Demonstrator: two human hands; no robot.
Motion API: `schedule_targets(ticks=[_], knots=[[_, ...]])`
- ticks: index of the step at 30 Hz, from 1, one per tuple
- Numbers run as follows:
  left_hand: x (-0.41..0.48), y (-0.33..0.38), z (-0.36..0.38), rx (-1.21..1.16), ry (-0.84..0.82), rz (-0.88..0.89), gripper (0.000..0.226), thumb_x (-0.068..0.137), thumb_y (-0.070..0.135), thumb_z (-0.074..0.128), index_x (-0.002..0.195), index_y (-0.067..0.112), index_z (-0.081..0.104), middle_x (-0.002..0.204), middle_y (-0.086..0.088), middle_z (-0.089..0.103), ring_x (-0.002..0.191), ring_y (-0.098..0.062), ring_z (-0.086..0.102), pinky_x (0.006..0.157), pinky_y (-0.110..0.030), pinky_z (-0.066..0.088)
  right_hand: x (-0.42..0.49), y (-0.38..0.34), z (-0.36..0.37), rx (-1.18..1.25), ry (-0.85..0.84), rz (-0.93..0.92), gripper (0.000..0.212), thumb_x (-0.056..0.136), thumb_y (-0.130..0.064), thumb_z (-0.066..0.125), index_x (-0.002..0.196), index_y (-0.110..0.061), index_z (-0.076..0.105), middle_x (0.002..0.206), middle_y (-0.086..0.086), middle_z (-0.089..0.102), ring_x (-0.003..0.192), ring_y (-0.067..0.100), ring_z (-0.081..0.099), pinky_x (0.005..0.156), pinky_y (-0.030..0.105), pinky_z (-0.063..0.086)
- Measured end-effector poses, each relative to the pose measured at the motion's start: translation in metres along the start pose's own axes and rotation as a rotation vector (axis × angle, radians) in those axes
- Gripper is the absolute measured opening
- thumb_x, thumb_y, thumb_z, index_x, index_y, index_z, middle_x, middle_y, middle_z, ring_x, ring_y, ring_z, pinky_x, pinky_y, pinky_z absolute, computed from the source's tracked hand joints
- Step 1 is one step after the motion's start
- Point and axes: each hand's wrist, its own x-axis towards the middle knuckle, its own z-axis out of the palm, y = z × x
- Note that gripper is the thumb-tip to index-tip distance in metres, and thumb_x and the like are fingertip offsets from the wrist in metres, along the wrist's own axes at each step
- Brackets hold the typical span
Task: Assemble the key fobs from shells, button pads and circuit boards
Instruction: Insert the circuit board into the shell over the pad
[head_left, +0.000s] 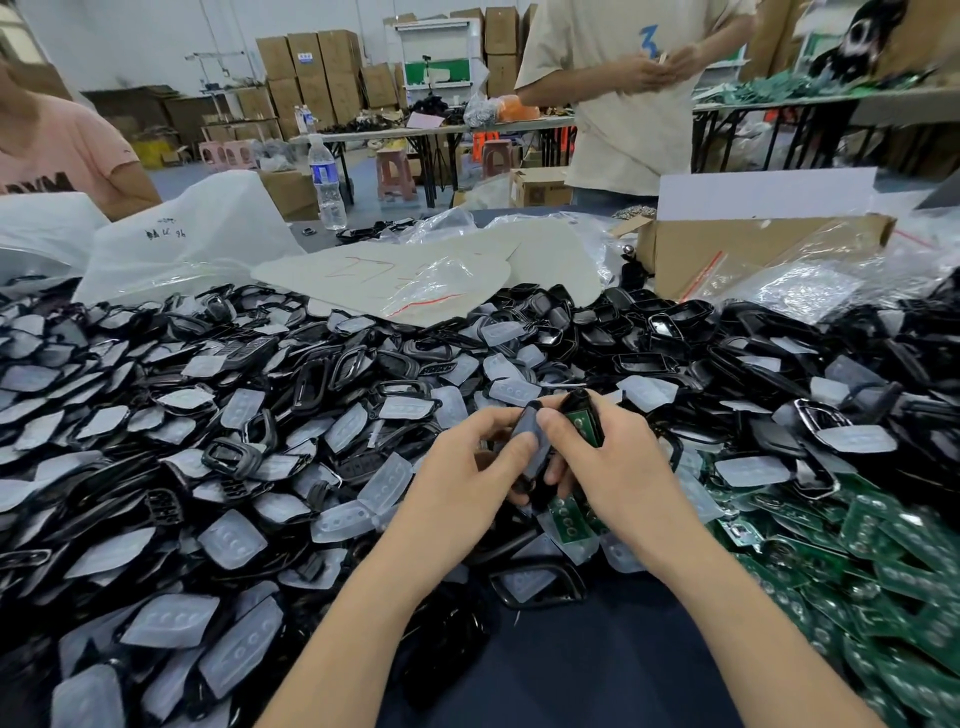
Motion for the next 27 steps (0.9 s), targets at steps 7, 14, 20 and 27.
schedule_targets(ticks=[7,14,20,27], knots=[[0.002,0.0,-0.001,-0.101,0.1,-0.016,0.015,0.1,0.017,0.06,0.104,0.029,0.068,0.094,0.011,0.074,0.075,-0.005,0.067,0.064,-0.022,0.057,0.002,-0.003,-0.005,0.305,-0.046,0.074,0.016,0.1,-0.035,0.06,0.109,-0.023,0.065,0.07,-0.003,0.07,0.055,0.013,0.065,0.044,0.021,0.046],[0.003,0.002,-0.004,-0.194,0.177,-0.064,0.011,0.099,0.02,0.063,0.107,0.024,0.069,0.093,0.009,0.074,0.073,-0.007,0.068,0.064,-0.022,0.056,0.01,0.006,-0.001,0.556,-0.075,0.284,0.022,0.084,-0.024,0.057,0.096,-0.025,0.076,0.069,0.003,0.069,0.062,0.018,0.056,0.048,0.023,0.045],[0.002,0.004,-0.005,-0.184,0.183,-0.038,0.012,0.1,0.021,0.062,0.109,0.024,0.069,0.096,0.007,0.075,0.075,-0.007,0.069,0.063,-0.017,0.054,0.011,0.007,-0.004,0.486,-0.074,0.173,0.03,0.086,-0.024,0.07,0.116,-0.025,0.067,0.079,0.001,0.075,0.068,0.015,0.067,0.058,0.02,0.051],[0.001,0.006,-0.004,-0.176,0.196,-0.031,0.013,0.099,0.021,0.063,0.111,0.024,0.068,0.096,-0.002,0.074,0.068,-0.007,0.067,0.059,-0.013,0.051,0.011,0.001,-0.007,0.613,0.027,0.199,0.016,0.087,-0.008,0.076,0.092,-0.024,0.079,0.066,-0.002,0.065,0.055,0.008,0.054,0.048,0.017,0.044]])
